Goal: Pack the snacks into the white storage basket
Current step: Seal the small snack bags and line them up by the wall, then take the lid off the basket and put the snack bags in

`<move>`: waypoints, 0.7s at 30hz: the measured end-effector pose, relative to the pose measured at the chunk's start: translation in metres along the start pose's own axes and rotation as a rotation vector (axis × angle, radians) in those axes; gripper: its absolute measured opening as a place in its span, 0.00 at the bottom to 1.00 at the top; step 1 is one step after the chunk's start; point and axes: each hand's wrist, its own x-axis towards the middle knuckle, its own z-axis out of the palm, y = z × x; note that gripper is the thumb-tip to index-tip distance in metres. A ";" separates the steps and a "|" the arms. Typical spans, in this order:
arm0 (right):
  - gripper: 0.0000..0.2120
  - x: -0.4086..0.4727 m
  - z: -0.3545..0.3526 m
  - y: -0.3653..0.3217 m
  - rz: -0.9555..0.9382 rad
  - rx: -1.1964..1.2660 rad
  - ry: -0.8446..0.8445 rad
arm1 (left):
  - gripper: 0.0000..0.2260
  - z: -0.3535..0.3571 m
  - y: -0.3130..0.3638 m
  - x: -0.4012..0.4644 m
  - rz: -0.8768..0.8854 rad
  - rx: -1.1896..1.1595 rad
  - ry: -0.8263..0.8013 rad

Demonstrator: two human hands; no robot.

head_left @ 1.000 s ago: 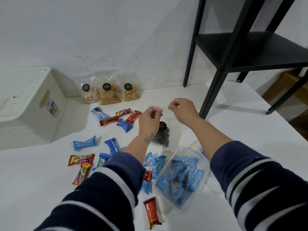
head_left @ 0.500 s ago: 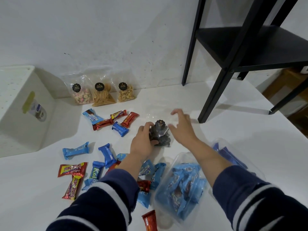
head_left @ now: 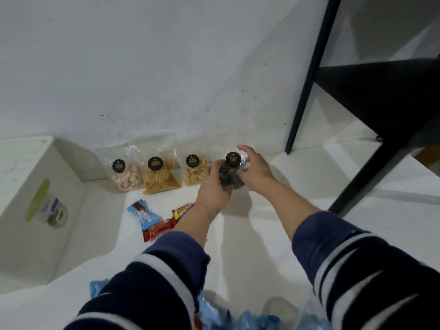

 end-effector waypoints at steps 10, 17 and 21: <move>0.30 0.016 0.018 -0.003 -0.017 -0.242 -0.170 | 0.23 -0.013 -0.026 0.037 -0.134 0.246 -0.085; 0.20 -0.053 -0.005 -0.051 -0.123 -0.486 -0.295 | 0.16 -0.077 0.010 -0.018 -0.142 0.459 -0.154; 0.22 -0.102 -0.008 -0.086 -0.209 -0.634 -0.370 | 0.16 -0.123 0.022 -0.078 -0.180 0.515 -0.149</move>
